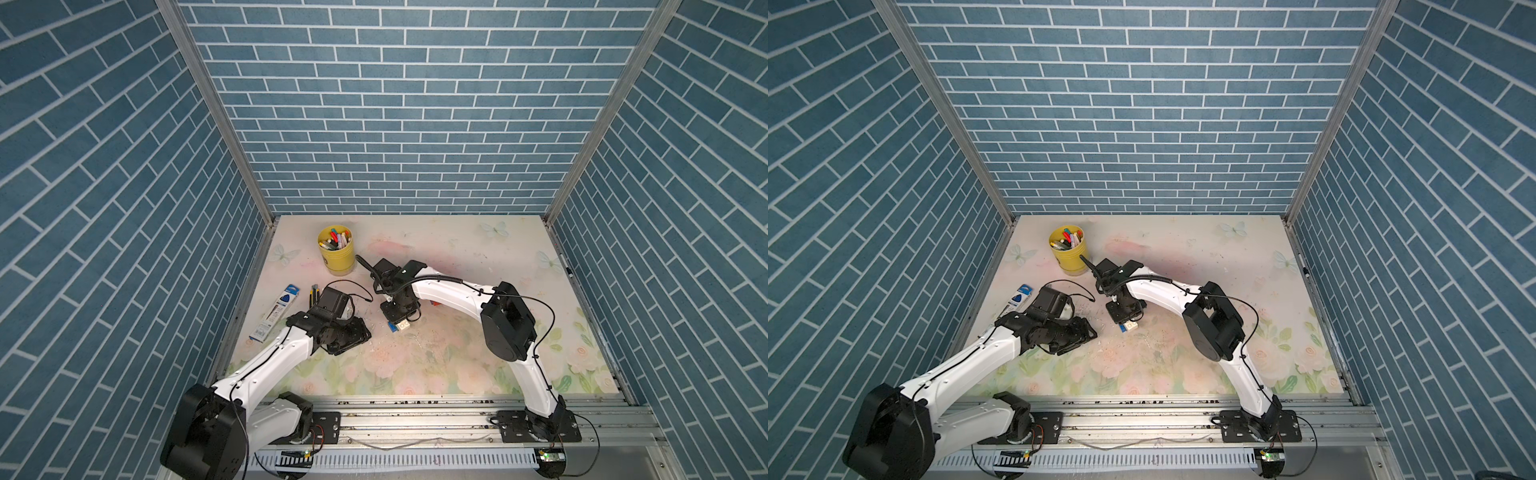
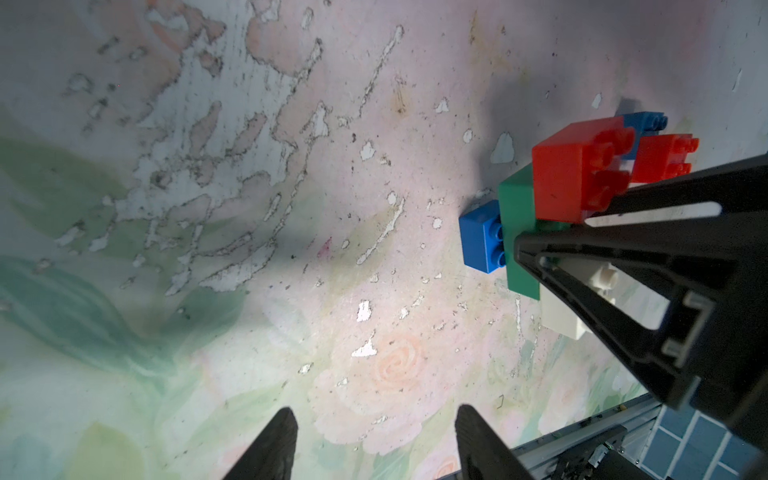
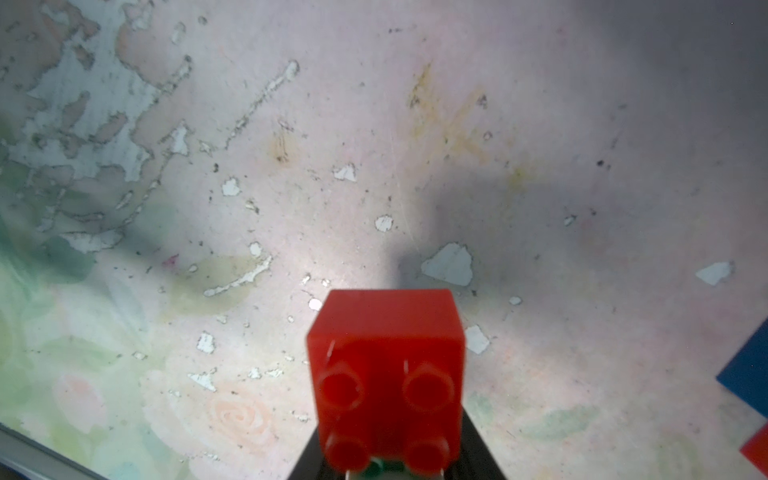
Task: Assemble the letter y with lego
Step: Pick up the lego brick from the center of the board, then assemble the lego brick with the lego brick.
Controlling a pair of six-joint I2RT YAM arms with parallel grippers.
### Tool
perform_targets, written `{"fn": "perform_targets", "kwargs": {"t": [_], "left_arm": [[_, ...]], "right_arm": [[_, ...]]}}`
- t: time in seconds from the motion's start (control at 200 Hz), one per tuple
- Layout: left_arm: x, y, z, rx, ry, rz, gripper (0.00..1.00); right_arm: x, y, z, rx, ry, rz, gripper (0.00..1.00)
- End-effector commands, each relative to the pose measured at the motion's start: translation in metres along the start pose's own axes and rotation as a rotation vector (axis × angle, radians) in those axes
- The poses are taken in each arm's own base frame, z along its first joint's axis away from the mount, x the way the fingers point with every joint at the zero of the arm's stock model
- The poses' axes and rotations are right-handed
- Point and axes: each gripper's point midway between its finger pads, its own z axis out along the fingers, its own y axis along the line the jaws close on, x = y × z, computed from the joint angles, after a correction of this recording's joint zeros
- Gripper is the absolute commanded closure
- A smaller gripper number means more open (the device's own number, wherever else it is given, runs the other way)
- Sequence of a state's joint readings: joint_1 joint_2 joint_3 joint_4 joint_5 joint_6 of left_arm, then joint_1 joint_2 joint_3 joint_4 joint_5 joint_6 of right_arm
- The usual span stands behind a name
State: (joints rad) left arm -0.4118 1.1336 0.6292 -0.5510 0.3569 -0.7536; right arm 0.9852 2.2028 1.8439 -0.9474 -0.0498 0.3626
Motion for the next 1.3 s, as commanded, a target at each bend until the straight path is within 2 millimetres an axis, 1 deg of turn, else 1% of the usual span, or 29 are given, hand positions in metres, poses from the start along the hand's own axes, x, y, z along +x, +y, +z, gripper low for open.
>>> {"fn": "perform_targets", "kwargs": {"t": [0.0,0.245,0.505,0.62,0.8,0.95,1.04,1.06,1.12,1.295], "left_arm": [[0.003,0.009,0.003,-0.029,0.014,-0.006,0.36],[0.005,0.013,0.006,-0.041,0.021,-0.012,0.36],[0.005,0.016,0.009,-0.047,0.023,-0.020,0.37],[0.005,0.016,0.008,-0.047,0.019,-0.019,0.37],[0.006,0.017,0.009,-0.049,0.021,-0.022,0.37],[0.006,0.018,0.009,-0.054,0.019,-0.024,0.37],[0.005,0.018,0.010,-0.055,0.019,-0.026,0.37],[0.005,0.018,0.010,-0.056,0.019,-0.025,0.37],[0.006,0.018,0.010,-0.057,0.020,-0.027,0.37],[0.005,0.019,0.011,-0.061,0.021,-0.031,0.37]], "right_arm": [[0.012,0.000,0.011,0.034,0.063,0.020,0.71],[0.026,0.006,0.021,0.034,0.113,0.016,0.71],[0.039,0.002,0.029,0.072,0.147,0.020,0.71],[0.043,-0.002,0.037,0.101,0.165,0.007,0.71],[0.047,0.006,0.047,0.081,0.178,-0.061,0.70],[0.052,0.015,0.053,0.021,0.204,-0.103,0.70],[0.054,0.015,0.055,0.020,0.209,-0.114,0.70],[0.056,0.020,0.055,-0.007,0.219,-0.116,0.70],[0.060,0.024,0.057,-0.027,0.227,-0.138,0.70],[0.068,0.023,0.059,-0.023,0.250,-0.176,0.70]]}}
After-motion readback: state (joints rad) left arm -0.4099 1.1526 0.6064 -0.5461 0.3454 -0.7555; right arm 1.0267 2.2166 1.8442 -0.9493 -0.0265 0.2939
